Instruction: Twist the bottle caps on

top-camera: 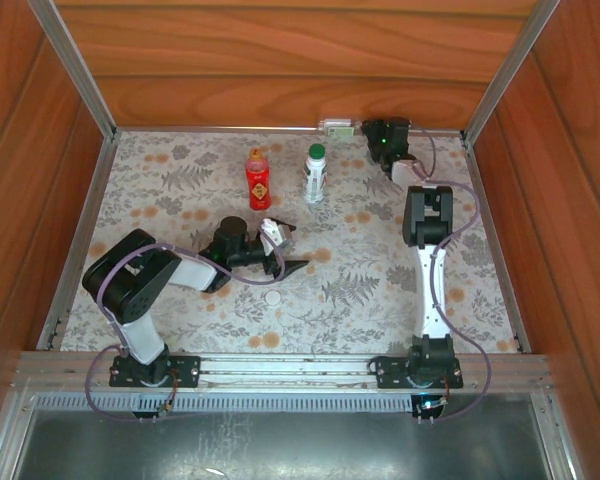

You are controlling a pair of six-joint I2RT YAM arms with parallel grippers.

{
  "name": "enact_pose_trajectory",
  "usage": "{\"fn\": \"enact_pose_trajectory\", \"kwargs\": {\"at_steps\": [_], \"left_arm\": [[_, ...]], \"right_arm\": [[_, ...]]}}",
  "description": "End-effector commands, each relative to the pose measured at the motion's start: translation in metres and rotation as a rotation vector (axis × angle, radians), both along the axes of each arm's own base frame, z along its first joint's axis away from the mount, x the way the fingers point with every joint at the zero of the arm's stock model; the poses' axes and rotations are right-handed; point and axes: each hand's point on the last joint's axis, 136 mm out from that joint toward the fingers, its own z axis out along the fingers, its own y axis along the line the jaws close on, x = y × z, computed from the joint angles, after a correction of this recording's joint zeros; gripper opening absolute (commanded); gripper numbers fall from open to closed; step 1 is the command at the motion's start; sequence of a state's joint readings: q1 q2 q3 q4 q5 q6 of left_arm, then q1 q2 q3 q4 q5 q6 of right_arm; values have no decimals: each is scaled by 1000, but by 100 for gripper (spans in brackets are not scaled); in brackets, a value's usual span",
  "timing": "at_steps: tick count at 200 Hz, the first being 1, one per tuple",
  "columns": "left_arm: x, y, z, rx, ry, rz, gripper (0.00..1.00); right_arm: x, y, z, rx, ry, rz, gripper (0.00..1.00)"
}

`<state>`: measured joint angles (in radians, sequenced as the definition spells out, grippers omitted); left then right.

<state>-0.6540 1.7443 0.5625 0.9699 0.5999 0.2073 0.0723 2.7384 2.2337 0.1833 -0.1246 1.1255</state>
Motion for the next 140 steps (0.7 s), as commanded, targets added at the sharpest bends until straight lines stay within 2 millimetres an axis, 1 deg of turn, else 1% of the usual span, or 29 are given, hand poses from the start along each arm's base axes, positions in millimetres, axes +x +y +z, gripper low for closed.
{"fn": "enact_pose_trajectory", "kwargs": {"at_steps": [1, 25, 51, 90, 93, 110, 122, 134, 140], "left_arm": [[2, 2, 9, -21, 2, 7, 100], [4, 3, 10, -27, 8, 11, 100], [4, 4, 10, -29, 13, 14, 100], [5, 8, 10, -31, 26, 24, 100], [5, 8, 10, -32, 28, 23, 100], [5, 8, 10, -35, 34, 24, 100], [5, 9, 10, -36, 38, 25, 100], [5, 9, 10, -38, 42, 27, 100], [6, 9, 10, -39, 46, 28, 100]], "right_arm": [[5, -3, -25, 84, 88, -70, 80], [15, -2, -37, 159, 97, -101, 78], [23, -3, -42, 190, 87, -122, 78], [30, -8, -40, 217, 37, -151, 77], [32, -8, -37, 223, 28, -151, 77], [36, -8, -37, 255, -3, -155, 76], [39, -9, -32, 270, -44, -156, 76], [41, -10, -33, 272, -50, -164, 76], [40, -12, -37, 269, -44, -169, 76]]}}
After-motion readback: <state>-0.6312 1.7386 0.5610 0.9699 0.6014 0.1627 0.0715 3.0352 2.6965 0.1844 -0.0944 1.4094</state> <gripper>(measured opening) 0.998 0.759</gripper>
